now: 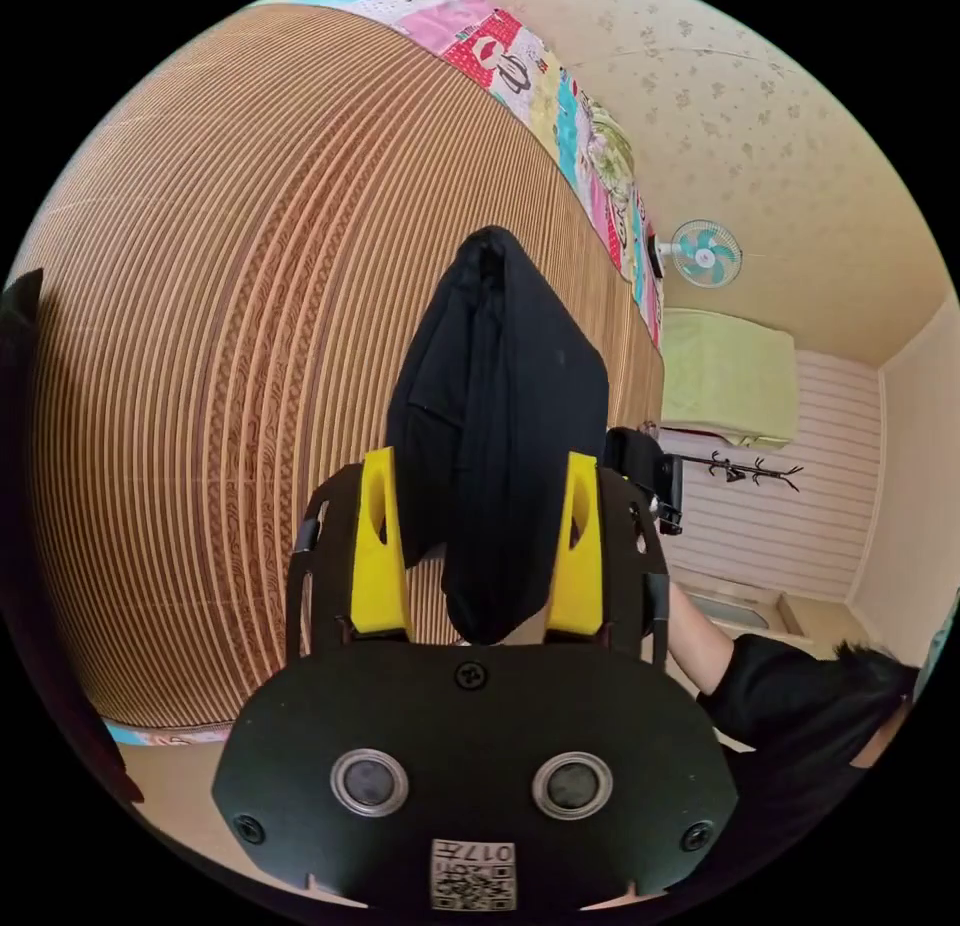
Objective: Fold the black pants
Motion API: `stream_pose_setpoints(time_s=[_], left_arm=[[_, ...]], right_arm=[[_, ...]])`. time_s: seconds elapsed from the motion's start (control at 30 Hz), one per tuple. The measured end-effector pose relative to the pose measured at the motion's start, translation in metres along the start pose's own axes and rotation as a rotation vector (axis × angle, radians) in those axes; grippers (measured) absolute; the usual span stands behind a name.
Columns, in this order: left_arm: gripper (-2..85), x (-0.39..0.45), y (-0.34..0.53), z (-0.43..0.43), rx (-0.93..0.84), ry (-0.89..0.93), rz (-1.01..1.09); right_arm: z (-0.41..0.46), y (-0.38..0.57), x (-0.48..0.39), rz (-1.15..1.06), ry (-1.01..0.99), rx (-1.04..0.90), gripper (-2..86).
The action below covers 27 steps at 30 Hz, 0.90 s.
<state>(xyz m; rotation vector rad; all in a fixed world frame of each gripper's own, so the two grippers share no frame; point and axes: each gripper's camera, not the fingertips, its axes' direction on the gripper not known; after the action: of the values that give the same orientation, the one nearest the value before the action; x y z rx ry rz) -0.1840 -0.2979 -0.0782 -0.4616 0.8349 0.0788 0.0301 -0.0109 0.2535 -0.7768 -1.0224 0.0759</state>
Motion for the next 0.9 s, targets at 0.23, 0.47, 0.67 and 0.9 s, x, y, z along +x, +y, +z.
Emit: stream_pose_setpoints(time_s=[0.23, 0.47, 0.67, 0.9], left_arm=[[16.3, -0.027, 0.009, 0.047, -0.070, 0.082, -0.043], [16.6, -0.009, 0.087, -0.030, 0.106, -0.218, 0.003], [16.0, 0.008, 0.184, -0.120, 0.351, -0.279, 0.061], [16.0, -0.005, 0.253, -0.146, 0.424, -0.243, 0.004]], right_arm=[[0.034, -0.027, -0.033, -0.074, 0.136, -0.051, 17.5], [0.115, -0.057, -0.087, -0.107, 0.104, -0.145, 16.1], [0.228, -0.091, -0.154, -0.089, 0.057, -0.172, 16.0], [0.262, -0.119, -0.181, -0.040, 0.100, -0.222, 15.9]])
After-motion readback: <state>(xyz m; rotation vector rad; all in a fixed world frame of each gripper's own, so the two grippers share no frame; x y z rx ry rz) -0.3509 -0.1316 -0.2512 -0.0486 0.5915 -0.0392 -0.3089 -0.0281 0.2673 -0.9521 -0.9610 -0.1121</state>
